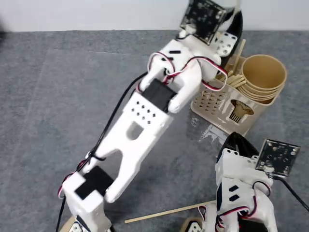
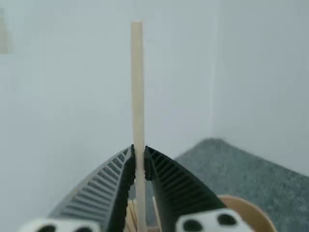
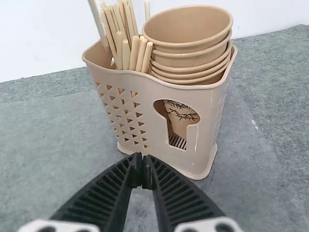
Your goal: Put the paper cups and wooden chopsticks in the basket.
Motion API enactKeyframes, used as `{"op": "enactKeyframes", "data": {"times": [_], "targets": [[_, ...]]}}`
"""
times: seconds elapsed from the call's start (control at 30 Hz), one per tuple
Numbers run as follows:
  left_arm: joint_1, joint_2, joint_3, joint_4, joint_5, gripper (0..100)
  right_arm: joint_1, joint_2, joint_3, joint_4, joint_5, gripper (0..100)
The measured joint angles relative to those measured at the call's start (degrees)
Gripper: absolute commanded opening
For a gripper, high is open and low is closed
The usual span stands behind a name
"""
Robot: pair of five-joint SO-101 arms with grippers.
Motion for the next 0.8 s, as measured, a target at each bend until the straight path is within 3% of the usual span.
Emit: {"op": "enactKeyframes", "data": {"times": [0.17, 0.3, 0.57, 0.8], "targets": [[-0.62, 5.19, 0.0, 0.0, 0.18, 2, 0.0, 0.0, 0.0, 0.0, 0.0, 0.8], [-1.32, 6.59, 0.0, 2.9, 0.18, 12, 0.0, 0.0, 0.0, 0.0, 0.0, 0.8], [-1.32, 3.69, -3.16, 22.51, 2.99, 16, 0.0, 0.0, 0.0, 0.0, 0.0, 0.8], [-1.32, -3.78, -4.04, 39.82, -2.9, 16, 0.0, 0.0, 0.0, -0.18, 0.0, 0.9]]}}
